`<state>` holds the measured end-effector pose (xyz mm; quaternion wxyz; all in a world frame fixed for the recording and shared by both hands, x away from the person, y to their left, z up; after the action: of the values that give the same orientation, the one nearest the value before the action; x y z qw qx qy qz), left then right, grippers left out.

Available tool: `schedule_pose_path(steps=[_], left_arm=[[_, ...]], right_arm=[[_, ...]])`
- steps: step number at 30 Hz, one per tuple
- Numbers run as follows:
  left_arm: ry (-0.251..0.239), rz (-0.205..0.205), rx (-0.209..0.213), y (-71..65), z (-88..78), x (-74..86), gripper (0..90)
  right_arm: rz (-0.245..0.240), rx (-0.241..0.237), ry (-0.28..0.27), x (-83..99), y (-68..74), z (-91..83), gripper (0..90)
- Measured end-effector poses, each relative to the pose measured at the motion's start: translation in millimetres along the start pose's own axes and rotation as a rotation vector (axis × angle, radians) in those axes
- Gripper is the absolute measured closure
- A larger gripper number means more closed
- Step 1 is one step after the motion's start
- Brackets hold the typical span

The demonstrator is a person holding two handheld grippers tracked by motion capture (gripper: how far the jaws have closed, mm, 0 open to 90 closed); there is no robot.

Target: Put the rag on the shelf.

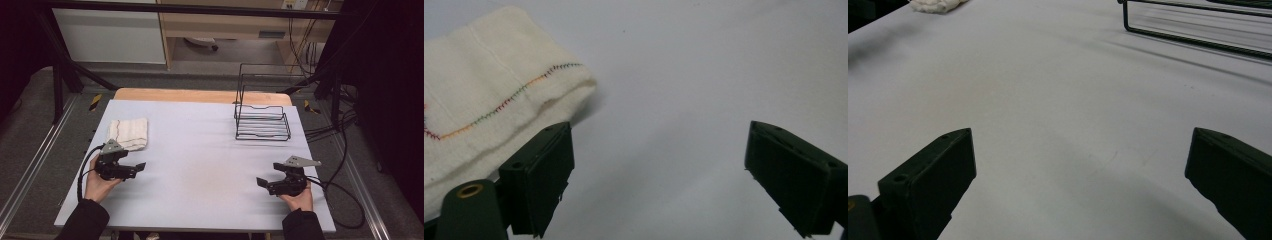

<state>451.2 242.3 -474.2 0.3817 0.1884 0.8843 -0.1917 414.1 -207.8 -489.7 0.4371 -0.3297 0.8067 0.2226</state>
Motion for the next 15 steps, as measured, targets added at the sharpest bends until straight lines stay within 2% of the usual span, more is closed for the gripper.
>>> schedule_pose_path(steps=[5, 12, 15], left_arm=[[0.008, -0.010, -0.025, 3.9, 13.9, -13.2, 19.8], [0.022, -0.030, -0.069, 14.4, 33.8, -21.7, 30.5], [0.006, -0.030, -0.082, 17.5, 39.7, -26.5, 34.1]], right_arm=[[0.000, 0.001, 0.003, 0.2, -0.1, -0.1, 0.5], [-0.002, 0.004, 0.007, 0.7, -0.6, 0.3, 0.6], [-0.002, 0.005, 0.008, 0.9, -0.7, 0.3, 0.6]])
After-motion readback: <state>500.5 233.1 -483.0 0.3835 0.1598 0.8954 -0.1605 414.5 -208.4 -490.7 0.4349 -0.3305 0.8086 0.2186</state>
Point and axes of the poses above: each handheld gripper's, and its own axes: z roughly forward along the jaws, x roughly out of its underside, y roughly to its left, the point moved 9 cm from there along z, roughly forward along the jaws, and after that the axes turned 11 degrees about -z, right-handed, at the moved point
